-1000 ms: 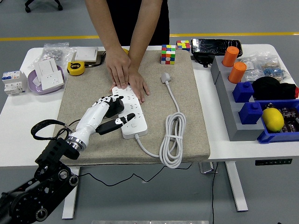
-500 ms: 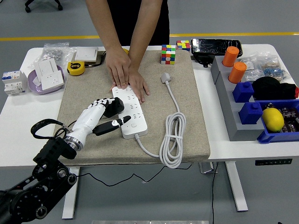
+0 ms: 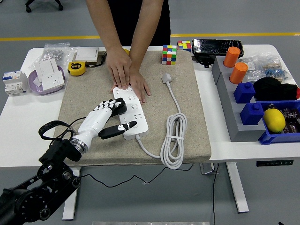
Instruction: Pick up the plug,place it near the board,insert it into the board,press the button
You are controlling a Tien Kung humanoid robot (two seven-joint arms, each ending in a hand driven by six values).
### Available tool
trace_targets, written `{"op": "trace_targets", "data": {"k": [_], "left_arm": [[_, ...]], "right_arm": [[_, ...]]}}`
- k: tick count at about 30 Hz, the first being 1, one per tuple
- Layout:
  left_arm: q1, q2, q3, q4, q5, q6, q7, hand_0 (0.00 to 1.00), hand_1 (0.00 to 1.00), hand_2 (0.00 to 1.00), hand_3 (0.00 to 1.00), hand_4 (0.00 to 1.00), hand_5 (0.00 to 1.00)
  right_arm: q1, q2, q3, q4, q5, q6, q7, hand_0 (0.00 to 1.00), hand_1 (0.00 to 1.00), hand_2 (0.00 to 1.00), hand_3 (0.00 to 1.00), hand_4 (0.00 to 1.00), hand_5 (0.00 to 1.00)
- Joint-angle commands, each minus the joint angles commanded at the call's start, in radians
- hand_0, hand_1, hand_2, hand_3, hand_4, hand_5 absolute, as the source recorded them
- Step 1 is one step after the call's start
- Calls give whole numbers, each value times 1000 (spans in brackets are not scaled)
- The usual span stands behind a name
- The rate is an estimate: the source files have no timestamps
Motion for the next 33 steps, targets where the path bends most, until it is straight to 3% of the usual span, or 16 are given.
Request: {"op": "trace_targets", "data": {"k": [16,24,29,32,33], "left_arm": [[-14,-1,24,0,26,-6,3,998,998,955,898,998,998],[-12,5,11,-62,41,15,-17,998,998,950,898,998,998],[-6,10,17,-130,-23,33,-32,998,983,921,886,998,998],[1,12,9,-173,-50,13,-2,998,983,921,886,998,998],[4,13,6,-189,-58,2,14,775,774,734,878,905,791]], "right_arm": [[2,-1,-1,0,-1,0,0,825,748,744,783,998,896],[0,-2,-3,0,-2,1,-1,824,748,744,783,998,896],[-2,-2,-3,0,0,0,0,824,748,745,783,998,897],[-1,-2,-4,0,2,0,0,824,748,745,783,998,897],[-1,-2,-3,0,2,0,0,824,748,744,783,998,896]]}}
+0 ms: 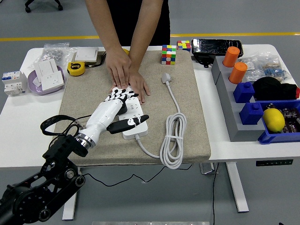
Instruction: Pick up the plug,place it near the board,insert it into the board,press the button
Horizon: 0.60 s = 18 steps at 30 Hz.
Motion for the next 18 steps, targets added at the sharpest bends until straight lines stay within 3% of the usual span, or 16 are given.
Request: {"op": "trace_targets", "data": {"k": [5,6,11,12,17,18], "left_arm": [[6,11,1,-90,-5,-61,97,775,774,734,878,905,791],[7,11,0,-109,6,-73,118,373,341,381,885,745,403],[7,14,-6,-172,38,-123,203,373,341,381,885,745,403],[7,14,-7,-181,49,-137,222,259,136,213,893,662,280],[3,18,-17,-201,126,-237,324,259,136,213,893,662,280],[1,19,-18,-201,139,-267,348,189,62,149,869,539,150]], "right_arm": [[-2,-1,3,0,-3,0,-2,824,748,744,783,998,896],[-3,0,3,0,-3,0,-2,824,748,744,783,998,897],[0,1,0,0,1,0,1,824,748,744,783,998,897],[1,1,-1,0,2,0,1,824,748,744,783,998,897],[-1,2,1,0,2,-1,-1,824,748,744,783,998,897],[-1,2,1,0,2,-1,-1,824,748,744,783,998,898]]}}
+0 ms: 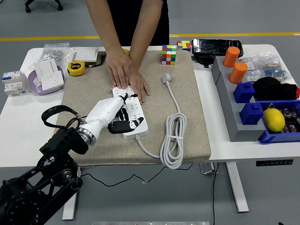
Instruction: Pick up the plug,place it near the board,insert it into the board,press the button
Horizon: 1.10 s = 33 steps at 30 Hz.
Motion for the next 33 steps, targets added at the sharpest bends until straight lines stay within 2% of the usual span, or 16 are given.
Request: {"op": "trace_targets", "data": {"k": [5,6,7,8,10,19,33], "left_arm": [[-13,4,2,13,5,-134,73,189,62,149,869,539,150],[-17,3,4,17,5,-165,81,175,59,144,880,466,120],[-20,3,7,20,5,-192,84,175,59,144,880,466,120],[-25,3,12,25,3,-215,87,175,59,144,880,466,120],[-33,2,24,32,5,-234,84,175,59,144,880,466,120],[-57,-3,67,60,-14,-232,50,174,60,143,857,424,127],[-49,2,69,99,17,-225,36,175,62,143,840,411,135]], "right_arm": [[2,-2,-1,0,1,0,0,824,748,744,783,998,898],[2,-3,-2,0,1,0,0,825,748,744,782,998,897],[3,-3,-3,0,2,0,0,825,748,744,782,998,897],[3,-3,-3,0,2,0,0,825,748,744,782,998,897],[4,-3,-3,0,2,0,0,825,748,744,782,998,897],[6,-2,-4,0,1,0,-1,824,748,744,783,998,897],[0,-4,-6,0,-3,1,-1,824,748,744,782,998,896]]}}
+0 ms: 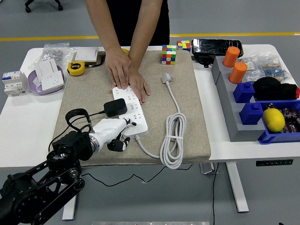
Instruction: Pick up the plug,place it near the board,insert it into the board,press the button
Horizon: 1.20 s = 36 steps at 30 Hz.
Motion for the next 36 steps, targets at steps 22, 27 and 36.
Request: {"op": "trace_targets", "data": {"k": [22,27,36], "left_arm": [[-7,6,9,8,22,-47,5,176,60,143,787,408,135],[-4,8,-2,-14,45,-4,-7,179,62,144,742,411,129],[81,-1,-127,-181,152,88,-32,230,113,184,599,566,257]], "right_arm": [[1,0,-1,0,3,0,0,824,748,744,782,998,896],[2,0,0,0,4,-1,1,824,748,744,783,998,894],[4,4,6,0,2,-1,2,824,748,744,782,998,895]]}}
